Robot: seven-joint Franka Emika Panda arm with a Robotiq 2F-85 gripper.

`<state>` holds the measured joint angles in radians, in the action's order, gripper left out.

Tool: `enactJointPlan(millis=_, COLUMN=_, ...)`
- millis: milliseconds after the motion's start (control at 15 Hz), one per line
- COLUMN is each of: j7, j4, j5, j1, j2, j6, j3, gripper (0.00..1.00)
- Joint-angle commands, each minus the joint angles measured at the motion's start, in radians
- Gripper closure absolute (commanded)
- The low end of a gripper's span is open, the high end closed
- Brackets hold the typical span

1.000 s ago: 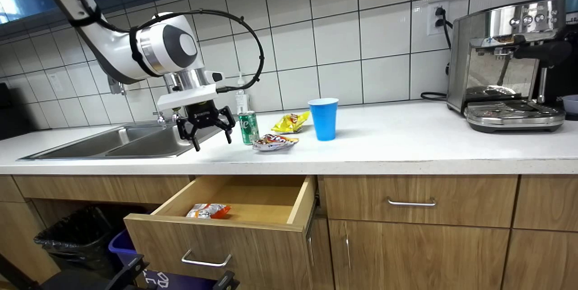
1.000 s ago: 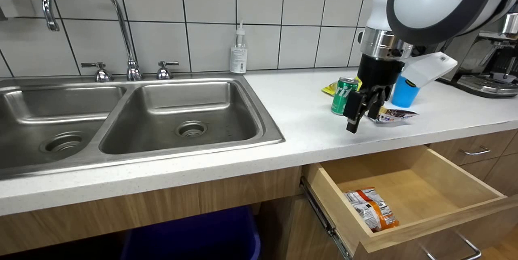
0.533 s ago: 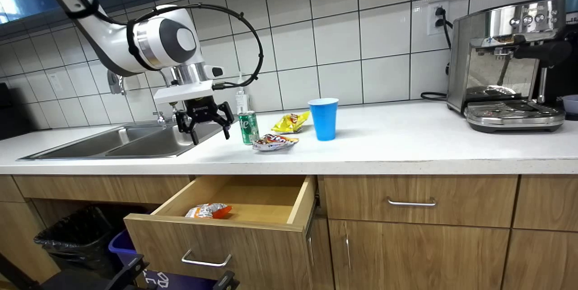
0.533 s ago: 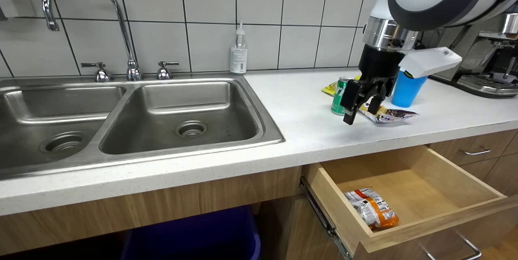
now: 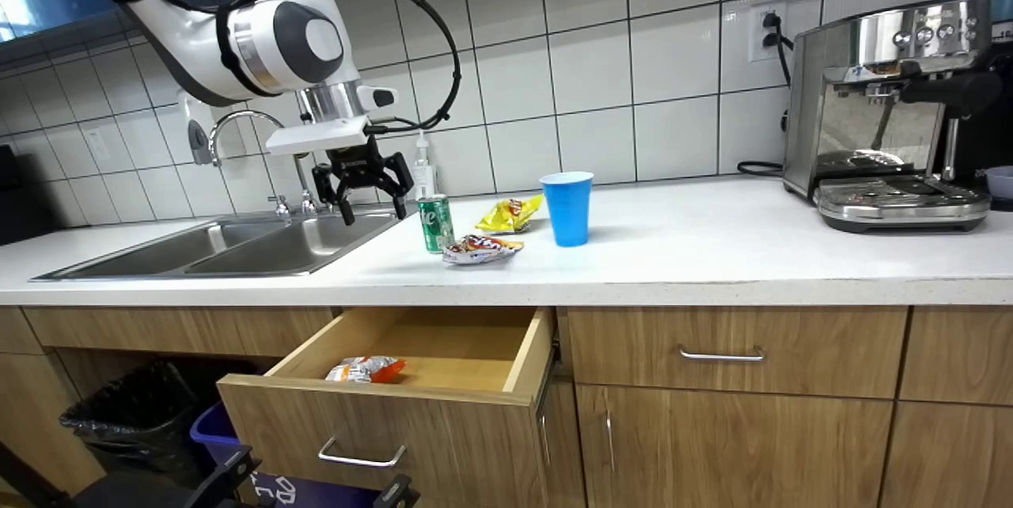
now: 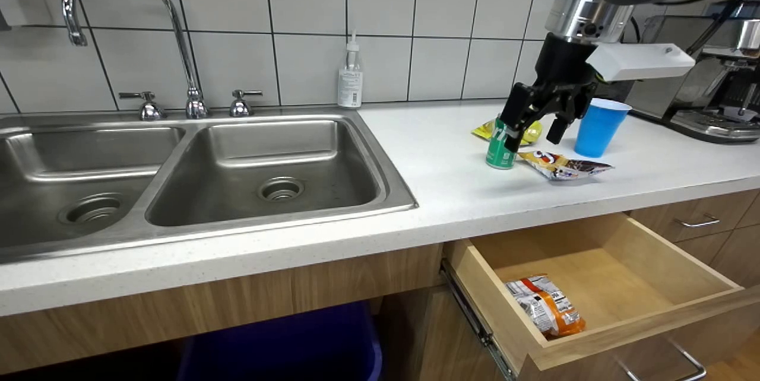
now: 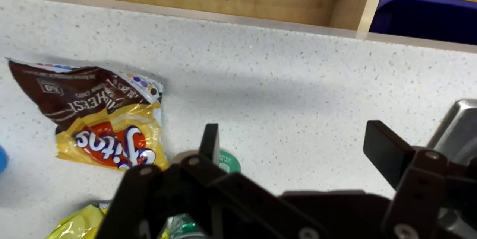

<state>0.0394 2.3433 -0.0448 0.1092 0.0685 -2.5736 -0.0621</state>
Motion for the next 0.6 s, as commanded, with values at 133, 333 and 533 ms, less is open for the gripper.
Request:
enactJointPlan(millis=133, j7=-0.071, j4=-0.021, j5=0.004, j1=-0.018, j2=-0.053, j6=0.022, j3=0.006, gripper=0.0)
enactJointPlan(millis=333, j7=-0.097, j4=-0.039, j5=0.003, j1=-0.025, j2=-0.056, j6=0.017, j3=0.013, gripper=0.0)
enactJointPlan(millis=533, j7=-0.127, j4=-0.063, j5=-0.002, j1=-0.036, j2=-0.04, j6=0.011, j3=0.026, gripper=0.0)
